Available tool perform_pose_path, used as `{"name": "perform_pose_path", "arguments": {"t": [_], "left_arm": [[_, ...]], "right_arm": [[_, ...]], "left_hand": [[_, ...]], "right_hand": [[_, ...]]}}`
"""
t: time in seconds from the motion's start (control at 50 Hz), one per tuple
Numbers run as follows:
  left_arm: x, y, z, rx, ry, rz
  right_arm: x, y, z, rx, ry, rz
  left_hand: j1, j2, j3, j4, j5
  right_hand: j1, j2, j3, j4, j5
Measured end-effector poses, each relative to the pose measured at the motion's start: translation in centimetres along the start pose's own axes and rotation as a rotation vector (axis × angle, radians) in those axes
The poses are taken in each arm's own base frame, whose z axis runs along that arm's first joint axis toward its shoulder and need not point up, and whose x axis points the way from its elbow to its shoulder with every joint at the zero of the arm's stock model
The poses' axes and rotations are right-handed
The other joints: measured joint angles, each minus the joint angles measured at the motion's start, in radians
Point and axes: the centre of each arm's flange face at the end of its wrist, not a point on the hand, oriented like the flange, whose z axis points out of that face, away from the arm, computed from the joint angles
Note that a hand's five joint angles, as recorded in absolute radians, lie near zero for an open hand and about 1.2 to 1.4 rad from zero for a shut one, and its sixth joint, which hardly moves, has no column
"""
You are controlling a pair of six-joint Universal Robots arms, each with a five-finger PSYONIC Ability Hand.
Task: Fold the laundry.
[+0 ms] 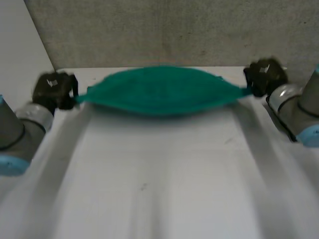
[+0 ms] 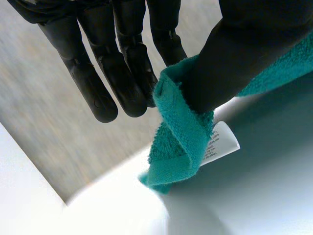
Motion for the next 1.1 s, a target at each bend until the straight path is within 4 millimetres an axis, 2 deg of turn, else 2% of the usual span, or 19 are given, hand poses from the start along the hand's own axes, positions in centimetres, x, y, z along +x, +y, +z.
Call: {"name": "perform_pose_path", "arguments": {"t": [0.08,0.2,0.3,0.4,0.46,0.52,0.58,0.64,0.76,0.84,0.94,0.98,1.02,1.06,1.1], "left_arm": [[1.1,2.6,-1.7,-0.096,0.034,0.024],[1.8,3.9,-4.6,-0.208,0.083,0.083],[1.9,3.2,-9.1,-0.366,0.148,0.188],[1.9,1.6,-14.4,-0.561,0.248,0.273],[1.9,0.7,-16.2,-0.630,0.300,0.285],[1.8,0.1,-16.6,-0.638,0.324,0.285],[1.4,-0.3,-15.4,-0.597,0.332,0.287],[1.1,-0.3,-13.6,-0.543,0.317,0.291],[0.8,-0.2,-7.2,-0.391,0.218,0.282],[0.9,0.2,-3.4,-0.327,0.139,0.276],[1.0,1.2,0.2,-0.322,0.057,0.287],[1.1,1.7,1.0,-0.334,0.038,0.294],[1.3,2.2,1.9,-0.351,0.024,0.303],[1.5,2.4,2.3,-0.358,0.020,0.310],[1.7,2.4,2.6,-0.361,0.022,0.316]], "right_arm": [[-1.7,2.5,-1.3,-0.133,-0.079,-0.026],[-2.6,3.6,-3.9,-0.287,-0.166,-0.061],[-2.3,2.7,-8.4,-0.450,-0.217,-0.101],[-2.0,1.2,-13.9,-0.569,-0.286,-0.205],[-2.1,0.7,-15.9,-0.573,-0.326,-0.295],[-2.2,0.6,-16.3,-0.553,-0.337,-0.344],[-2.4,0.8,-14.8,-0.504,-0.310,-0.364],[-2.5,1.1,-12.6,-0.463,-0.261,-0.337],[-2.3,1.7,-5.6,-0.346,-0.108,-0.232],[-2.4,2.1,-1.9,-0.259,-0.038,-0.211],[-3.0,2.7,1.3,-0.172,0.007,-0.224],[-3.5,3.0,2.3,-0.143,0.014,-0.233],[-4.1,3.5,3.4,-0.108,0.022,-0.245],[-4.5,3.8,4.1,-0.084,0.030,-0.253],[-4.9,4.2,4.7,-0.057,0.043,-0.262]], "left_hand": [[0.000,0.000,0.000,0.000,0.000],[0.000,0.000,0.000,0.000,0.000],[0.000,0.000,0.000,0.000,0.000],[0.000,0.000,0.000,0.000,0.000],[0.000,0.000,0.000,0.000,0.000],[0.000,0.000,0.000,0.000,0.000],[0.000,0.000,0.000,0.000,0.000],[0.000,0.000,0.000,0.000,0.000],[0.000,0.000,0.000,0.002,0.000],[0.000,0.000,0.000,0.003,0.000],[0.000,0.000,0.000,0.003,0.000],[-0.006,-0.016,-0.015,-0.009,-0.007],[-0.219,-0.250,-0.244,-0.250,-0.227],[-0.508,-0.522,-0.511,-0.501,-0.476],[-0.891,-0.889,-0.878,-0.886,-0.850]], "right_hand": [[0.000,0.000,0.000,0.000,0.000],[0.000,0.000,0.000,0.000,0.000],[0.000,0.000,0.000,0.000,0.000],[0.000,0.000,0.000,0.000,0.000],[0.000,0.000,0.000,0.000,0.000],[0.000,0.000,0.000,0.000,0.000],[0.000,0.000,0.000,0.000,0.000],[0.000,0.000,0.000,0.000,0.000],[0.000,0.000,0.000,0.000,0.000],[0.000,0.000,0.000,0.000,0.000],[-0.001,-0.004,-0.006,-0.009,-0.007],[-0.163,-0.196,-0.201,-0.205,-0.202],[-0.551,-0.565,-0.556,-0.558,-0.570],[-0.811,-0.837,-0.826,-0.829,-0.845],[-0.905,-0.957,-0.961,-0.963,-0.965]]}}
